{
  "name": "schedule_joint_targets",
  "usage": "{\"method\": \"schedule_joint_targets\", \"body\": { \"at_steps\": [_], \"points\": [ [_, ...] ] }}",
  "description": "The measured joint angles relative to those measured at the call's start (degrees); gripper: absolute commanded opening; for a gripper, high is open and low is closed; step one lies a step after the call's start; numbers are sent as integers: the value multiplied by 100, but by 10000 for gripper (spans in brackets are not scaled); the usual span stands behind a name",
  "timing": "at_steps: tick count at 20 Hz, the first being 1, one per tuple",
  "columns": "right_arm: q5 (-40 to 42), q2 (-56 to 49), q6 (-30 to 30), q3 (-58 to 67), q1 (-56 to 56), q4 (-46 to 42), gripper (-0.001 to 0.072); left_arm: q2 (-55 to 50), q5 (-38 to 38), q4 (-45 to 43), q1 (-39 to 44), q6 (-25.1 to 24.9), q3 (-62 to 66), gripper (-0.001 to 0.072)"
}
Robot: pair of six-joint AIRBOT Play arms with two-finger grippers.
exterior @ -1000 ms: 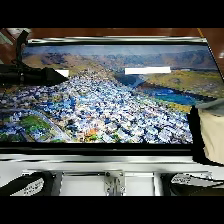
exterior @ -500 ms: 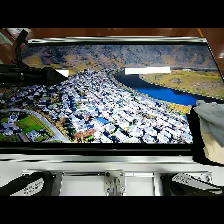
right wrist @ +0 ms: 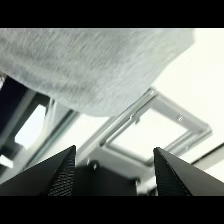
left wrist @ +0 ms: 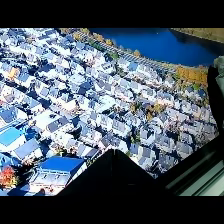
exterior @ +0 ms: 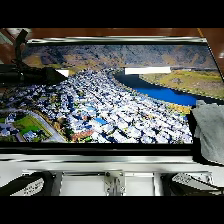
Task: Fold the shirts.
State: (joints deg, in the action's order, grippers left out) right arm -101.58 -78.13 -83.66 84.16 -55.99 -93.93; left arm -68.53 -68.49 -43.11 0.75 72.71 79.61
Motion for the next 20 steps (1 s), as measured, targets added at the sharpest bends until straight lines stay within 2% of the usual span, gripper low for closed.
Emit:
{"method": "schedule_joint_targets", "body": {
  "at_steps": [3,5,7,8,9,11,12,20],
  "points": [
    [785,101,166,955,258,887,599,-9,118,-271,162,278,17,32],
    [1298,227,315,1305,793,1469,600,-57,125,-1128,527,820,90,34],
    [1519,282,382,1360,1552,1683,637,-197,-111,-2243,1008,1469,243,38],
    [1537,286,380,1259,1963,1738,637,-328,-385,-2765,1246,1762,363,107],
    [1523,271,343,1115,2319,1779,637,-474,-713,-3141,1436,1963,494,264],
    [1425,225,234,721,2903,1786,637,-769,-1384,-3685,1711,2177,741,394],
    [1386,210,192,527,3139,1786,637,-879,-1615,-3891,1810,2238,828,506],
    [1281,186,87,-17,3904,1825,636,-1128,-1714,-4417,2039,2389,1029,519]
  ]
}}
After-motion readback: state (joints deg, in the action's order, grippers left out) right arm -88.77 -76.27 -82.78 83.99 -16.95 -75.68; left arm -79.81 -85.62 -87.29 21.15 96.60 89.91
